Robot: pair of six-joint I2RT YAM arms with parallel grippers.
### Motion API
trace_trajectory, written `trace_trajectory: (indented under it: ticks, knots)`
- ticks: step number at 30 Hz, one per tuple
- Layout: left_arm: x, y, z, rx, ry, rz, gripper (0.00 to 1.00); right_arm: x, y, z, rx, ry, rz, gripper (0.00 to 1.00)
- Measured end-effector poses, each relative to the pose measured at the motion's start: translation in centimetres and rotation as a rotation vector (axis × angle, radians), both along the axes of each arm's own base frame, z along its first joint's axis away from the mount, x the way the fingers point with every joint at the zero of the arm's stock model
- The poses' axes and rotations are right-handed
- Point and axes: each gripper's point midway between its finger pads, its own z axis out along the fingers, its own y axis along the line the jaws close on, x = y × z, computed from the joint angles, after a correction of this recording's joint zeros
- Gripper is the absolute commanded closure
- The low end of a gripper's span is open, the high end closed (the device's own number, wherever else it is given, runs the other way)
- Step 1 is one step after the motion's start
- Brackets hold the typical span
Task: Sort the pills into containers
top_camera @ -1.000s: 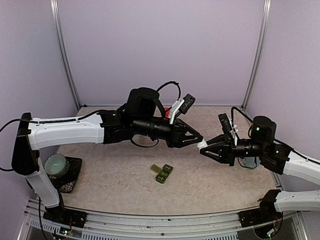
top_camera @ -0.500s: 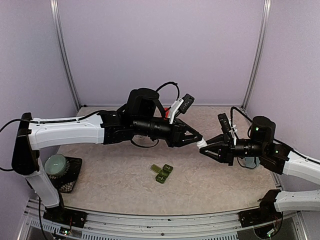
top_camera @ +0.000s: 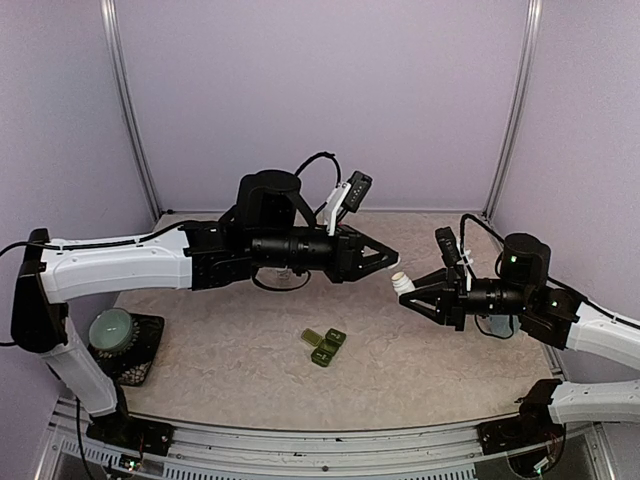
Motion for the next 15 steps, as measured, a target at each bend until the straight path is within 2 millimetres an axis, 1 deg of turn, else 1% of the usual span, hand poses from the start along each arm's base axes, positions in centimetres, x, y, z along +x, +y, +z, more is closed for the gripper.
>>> trace_trajectory:
  ticks: [2, 4, 7, 10, 12, 14, 15]
  knots:
    - [0.5, 0.2, 0.0, 0.0, 0.002, 0.026, 0.77, 0.1, -0.1, -0.1, -0.003, -0.002, -0.008, 0.86]
    - [1.1, 0.5, -0.4, 0.01, 0.007, 0.057, 0.77, 0.3, -0.1, -0.1, -0.005, -0.005, -0.018, 0.86]
    - [2.8, 1.7, -2.1, 0.045, 0.025, 0.125, 0.77, 0.3, -0.3, -0.4, -0.009, -0.005, -0.031, 0.86]
    - [5.3, 3.5, -4.8, 0.104, 0.051, 0.222, 0.77, 0.4, -0.5, -0.6, -0.013, -0.005, -0.042, 0.86]
    - [7.0, 5.0, -6.9, 0.154, 0.069, 0.291, 0.77, 0.5, -0.5, -0.6, -0.015, -0.004, -0.044, 0.86]
    - [8.2, 6.3, -8.8, 0.196, 0.085, 0.343, 0.77, 0.5, -0.5, -0.6, -0.015, -0.004, -0.045, 0.86]
    - [8.8, 7.3, -10.1, 0.223, 0.095, 0.377, 0.77, 0.5, -0.5, -0.6, -0.015, -0.005, -0.044, 0.86]
